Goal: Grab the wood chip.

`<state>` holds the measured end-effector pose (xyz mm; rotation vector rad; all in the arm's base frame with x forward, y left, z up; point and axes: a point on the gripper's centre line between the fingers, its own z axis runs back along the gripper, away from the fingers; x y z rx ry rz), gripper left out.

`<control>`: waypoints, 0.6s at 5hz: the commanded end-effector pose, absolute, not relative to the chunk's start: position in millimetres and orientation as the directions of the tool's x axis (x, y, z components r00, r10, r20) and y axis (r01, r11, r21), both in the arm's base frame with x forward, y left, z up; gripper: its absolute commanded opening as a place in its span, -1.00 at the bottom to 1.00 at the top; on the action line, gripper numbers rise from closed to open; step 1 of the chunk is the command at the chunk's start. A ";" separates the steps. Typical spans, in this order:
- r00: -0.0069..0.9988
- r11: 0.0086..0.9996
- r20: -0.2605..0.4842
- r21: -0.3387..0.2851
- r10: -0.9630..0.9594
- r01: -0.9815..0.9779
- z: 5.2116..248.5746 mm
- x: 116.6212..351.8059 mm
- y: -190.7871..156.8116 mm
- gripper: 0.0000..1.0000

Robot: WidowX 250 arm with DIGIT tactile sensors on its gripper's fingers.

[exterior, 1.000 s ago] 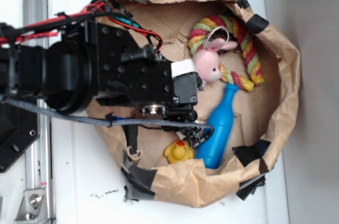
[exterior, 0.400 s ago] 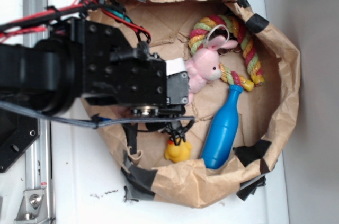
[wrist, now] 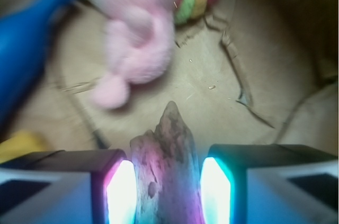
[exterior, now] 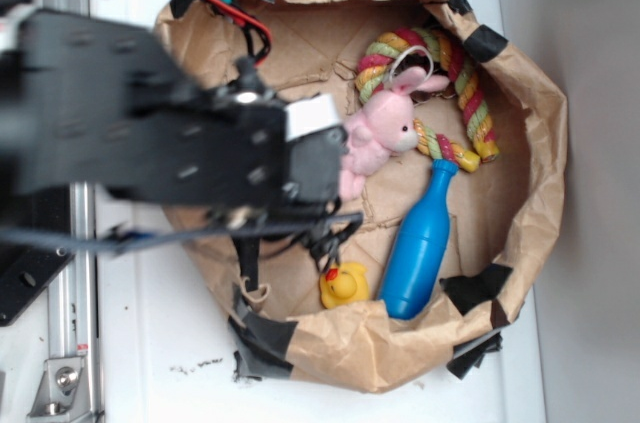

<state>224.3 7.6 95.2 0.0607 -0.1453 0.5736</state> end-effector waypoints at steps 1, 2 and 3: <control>0.864 0.882 0.232 0.053 0.446 -0.469 163.8 247.3 0.3 -1.00; 0.875 0.876 0.202 0.115 0.441 -0.468 149.4 263.5 -1.5 -1.00; 0.856 0.869 0.252 0.093 0.451 -0.486 155.5 276.8 7.9 -1.00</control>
